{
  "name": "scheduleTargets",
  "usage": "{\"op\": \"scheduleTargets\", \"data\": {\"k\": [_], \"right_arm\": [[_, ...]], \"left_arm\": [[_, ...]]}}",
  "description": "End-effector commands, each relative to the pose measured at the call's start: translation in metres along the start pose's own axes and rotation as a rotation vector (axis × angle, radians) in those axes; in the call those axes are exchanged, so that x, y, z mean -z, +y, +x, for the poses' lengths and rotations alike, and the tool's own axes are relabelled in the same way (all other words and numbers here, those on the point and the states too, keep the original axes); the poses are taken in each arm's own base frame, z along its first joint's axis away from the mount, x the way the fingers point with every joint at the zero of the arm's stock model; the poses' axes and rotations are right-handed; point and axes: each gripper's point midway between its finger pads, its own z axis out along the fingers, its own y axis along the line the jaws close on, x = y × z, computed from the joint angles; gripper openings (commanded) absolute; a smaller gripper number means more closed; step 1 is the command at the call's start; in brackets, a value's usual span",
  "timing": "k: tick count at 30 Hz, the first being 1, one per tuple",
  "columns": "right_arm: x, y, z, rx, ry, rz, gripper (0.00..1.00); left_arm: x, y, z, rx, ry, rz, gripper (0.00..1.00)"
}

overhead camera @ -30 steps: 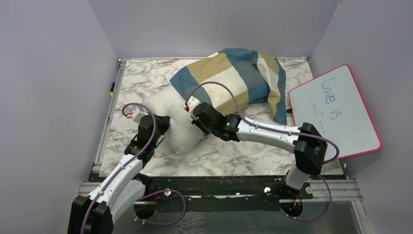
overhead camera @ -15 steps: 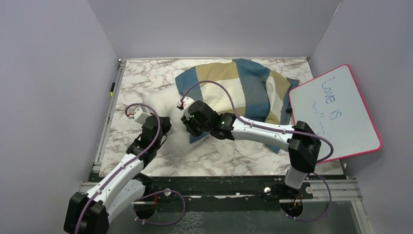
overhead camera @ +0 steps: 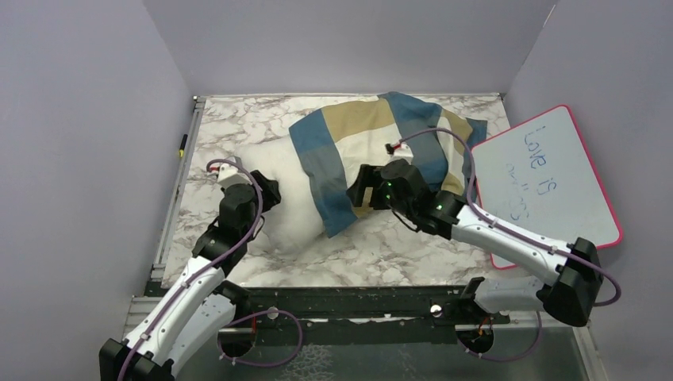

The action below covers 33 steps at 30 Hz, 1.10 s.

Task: Put the pillow into the pillowcase
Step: Stuff the pillow into the pillowcase.

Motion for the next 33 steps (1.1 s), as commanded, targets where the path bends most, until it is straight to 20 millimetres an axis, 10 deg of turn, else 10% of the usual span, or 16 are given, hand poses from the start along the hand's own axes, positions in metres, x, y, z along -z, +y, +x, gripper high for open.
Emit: {"op": "scheduleTargets", "data": {"k": [1,13,23,25,31,33], "right_arm": [[0.011,-0.037,-0.007,-0.286,-0.066,0.143,0.90],[-0.016,-0.111,-0.004,-0.664,-0.155,0.273,0.98],[-0.065,-0.098,-0.039,-0.512,-0.280,0.097,0.88],[-0.070,-0.101,-0.040,-0.534,-0.292,0.095,0.79],[-0.074,-0.098,-0.058,-0.542,-0.355,0.027,0.06],[-0.066,-0.094,-0.070,-0.514,-0.380,0.014,0.00]], "left_arm": [[0.001,-0.018,0.001,-0.102,0.064,0.077,0.62],[0.018,-0.057,-0.017,-0.763,0.047,0.409,0.67],[0.035,-0.055,0.025,-1.094,0.147,0.647,0.69],[0.038,-0.056,0.030,-1.146,0.145,0.692,0.70],[0.039,-0.054,0.066,-1.221,0.203,0.827,0.73],[0.034,-0.047,0.073,-1.254,0.229,0.798,0.73]]}}
